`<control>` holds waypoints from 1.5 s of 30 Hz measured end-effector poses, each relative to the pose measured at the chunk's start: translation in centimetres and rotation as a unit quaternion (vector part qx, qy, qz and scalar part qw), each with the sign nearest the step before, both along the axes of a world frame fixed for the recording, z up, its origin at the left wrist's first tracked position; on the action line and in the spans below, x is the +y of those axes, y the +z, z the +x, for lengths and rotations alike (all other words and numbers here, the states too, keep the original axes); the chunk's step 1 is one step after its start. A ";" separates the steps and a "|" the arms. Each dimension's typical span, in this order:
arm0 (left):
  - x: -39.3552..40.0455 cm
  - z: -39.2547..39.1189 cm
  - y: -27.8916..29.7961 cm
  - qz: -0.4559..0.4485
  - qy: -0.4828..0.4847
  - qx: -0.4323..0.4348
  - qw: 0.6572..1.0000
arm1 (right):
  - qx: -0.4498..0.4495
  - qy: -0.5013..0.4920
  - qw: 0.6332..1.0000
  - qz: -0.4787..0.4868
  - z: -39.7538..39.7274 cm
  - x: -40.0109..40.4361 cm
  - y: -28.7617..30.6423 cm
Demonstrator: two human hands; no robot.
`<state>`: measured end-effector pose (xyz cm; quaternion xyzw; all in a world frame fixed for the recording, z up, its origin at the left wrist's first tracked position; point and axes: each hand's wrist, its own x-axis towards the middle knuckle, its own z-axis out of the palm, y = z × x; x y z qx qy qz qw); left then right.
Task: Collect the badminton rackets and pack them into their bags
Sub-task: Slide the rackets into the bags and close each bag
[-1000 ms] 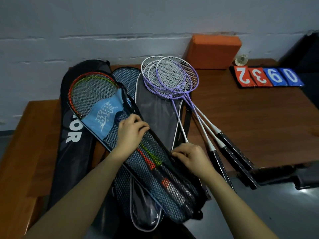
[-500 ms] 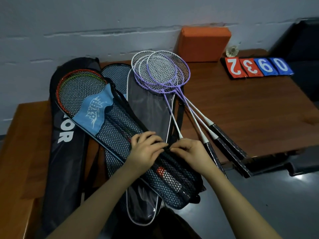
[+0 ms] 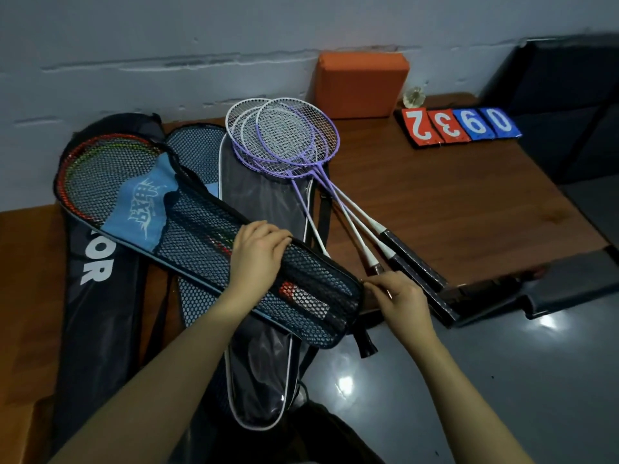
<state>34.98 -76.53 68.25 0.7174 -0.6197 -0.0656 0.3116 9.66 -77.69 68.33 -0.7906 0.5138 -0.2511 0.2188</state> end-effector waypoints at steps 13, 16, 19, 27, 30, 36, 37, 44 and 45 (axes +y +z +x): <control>3.9 -0.2 -1.9 0.112 0.108 -0.020 0.988 | 0.152 -0.029 0.988 0.022 4.1 0.5 -3.0; 6.5 0.7 -2.4 0.155 0.182 0.012 0.971 | 0.161 0.041 0.986 -0.007 7.0 -0.3 -2.9; 8.2 1.9 -2.8 0.183 0.220 0.020 0.958 | 0.196 0.080 0.976 -0.042 10.1 -1.4 -2.6; 8.7 3.5 -4.2 0.216 0.221 0.177 0.934 | 0.236 0.154 0.955 -0.089 14.7 -1.4 -2.3; 8.3 3.2 -4.0 0.168 0.225 0.238 0.930 | 0.194 0.169 0.962 -0.091 14.2 0.0 -2.5; 8.5 3.9 -3.4 0.079 0.266 0.309 0.910 | 0.157 0.187 0.966 -0.090 14.5 1.4 -2.3; 8.8 4.2 -3.2 0.065 0.271 0.305 0.911 | 0.148 0.194 0.966 -0.089 14.6 1.4 -2.1; 12.3 6.7 -2.6 0.029 0.234 0.282 0.930 | 0.092 0.222 0.971 -0.006 17.2 1.1 -1.9; 12.4 6.8 -2.5 0.025 0.239 0.283 0.929 | 0.084 0.224 0.971 0.017 17.8 1.3 -2.1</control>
